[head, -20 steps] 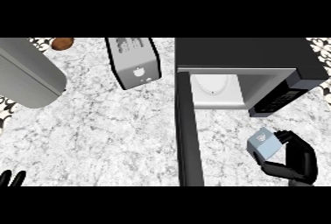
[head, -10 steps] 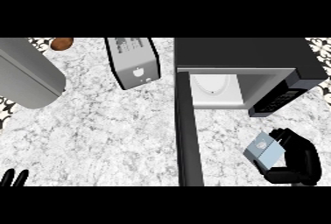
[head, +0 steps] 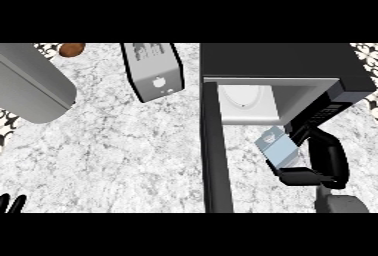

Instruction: Pick up the milk, place it into the microwave and close the microwave

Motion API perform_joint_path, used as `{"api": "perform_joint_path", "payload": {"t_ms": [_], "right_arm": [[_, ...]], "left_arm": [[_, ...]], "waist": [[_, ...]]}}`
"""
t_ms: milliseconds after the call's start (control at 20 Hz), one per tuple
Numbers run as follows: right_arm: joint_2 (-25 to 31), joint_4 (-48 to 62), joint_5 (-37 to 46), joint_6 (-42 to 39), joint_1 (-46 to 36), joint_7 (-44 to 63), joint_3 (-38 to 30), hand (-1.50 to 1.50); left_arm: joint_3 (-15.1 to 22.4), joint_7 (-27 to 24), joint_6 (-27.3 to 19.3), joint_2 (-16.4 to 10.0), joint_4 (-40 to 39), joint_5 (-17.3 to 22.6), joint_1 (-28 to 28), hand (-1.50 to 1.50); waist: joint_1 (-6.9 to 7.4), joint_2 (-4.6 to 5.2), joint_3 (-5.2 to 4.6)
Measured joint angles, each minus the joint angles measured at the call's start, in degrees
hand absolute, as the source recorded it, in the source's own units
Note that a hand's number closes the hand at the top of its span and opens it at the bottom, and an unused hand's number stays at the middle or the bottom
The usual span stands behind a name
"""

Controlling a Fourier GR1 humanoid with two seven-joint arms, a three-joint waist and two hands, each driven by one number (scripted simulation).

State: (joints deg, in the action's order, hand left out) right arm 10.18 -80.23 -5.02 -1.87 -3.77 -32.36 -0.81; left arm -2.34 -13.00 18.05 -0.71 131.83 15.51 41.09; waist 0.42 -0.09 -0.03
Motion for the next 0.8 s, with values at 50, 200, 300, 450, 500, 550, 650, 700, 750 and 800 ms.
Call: {"api": "perform_joint_path", "payload": {"t_ms": [50,200,300,450,500,550,650,700,750,800], "right_arm": [[-0.1,0.8,0.7,0.9,-1.4,1.0,-0.1,1.5],[-0.2,3.1,2.2,2.5,-5.8,4.6,-0.3,1.5],[-0.6,7.6,3.3,3.6,-10.2,5.1,-0.7,1.5],[-0.9,13.1,4.2,4.5,-16.2,6.3,-1.6,1.5],[-1.0,15.8,4.4,4.7,-18.3,6.0,-2.0,1.5],[-0.9,18.3,4.3,4.7,-20.0,4.4,-2.9,1.5],[-0.3,21.9,4.4,4.2,-22.4,2.0,-3.9,1.5],[-0.2,23.2,4.9,4.2,-22.9,0.9,-3.9,1.5],[-0.4,24.3,5.1,4.6,-23.3,0.1,-4.0,1.5],[-0.7,25.2,5.8,5.9,-23.7,-0.7,-4.0,1.5]], "left_arm": [[0.1,0.3,-0.2,0.1,0.2,-0.2,-0.1,-1.5],[-0.8,0.5,0.0,0.1,-0.1,0.4,-0.4,-1.5],[-1.5,0.0,0.5,0.1,-0.8,0.2,-0.8,-1.5],[-2.8,-0.1,1.6,-0.2,-1.1,1.5,-0.4,-1.5],[-3.7,-0.2,2.0,-0.6,-1.8,2.0,-1.0,-1.5],[-3.8,0.2,2.0,-0.6,-1.5,2.3,-1.1,-1.5],[-4.2,0.6,2.2,-0.8,-2.0,2.4,-2.0,-1.5],[-4.3,0.6,2.4,-0.8,-2.2,2.5,-2.2,-1.5],[-4.3,1.0,2.5,-0.9,-2.1,2.7,-2.5,-1.5],[-4.3,0.4,2.9,-0.7,-2.8,2.7,-2.4,-1.5]], "waist": [[0.05,0.02,0.01],[0.16,0.05,0.02],[0.38,0.1,0.03],[0.56,0.14,0.04],[0.63,0.17,0.04],[0.48,-0.01,0.07],[0.08,-0.38,0.14],[-0.07,-0.62,0.0],[-0.21,-0.84,-0.11],[-0.29,-1.01,-0.21]]}}
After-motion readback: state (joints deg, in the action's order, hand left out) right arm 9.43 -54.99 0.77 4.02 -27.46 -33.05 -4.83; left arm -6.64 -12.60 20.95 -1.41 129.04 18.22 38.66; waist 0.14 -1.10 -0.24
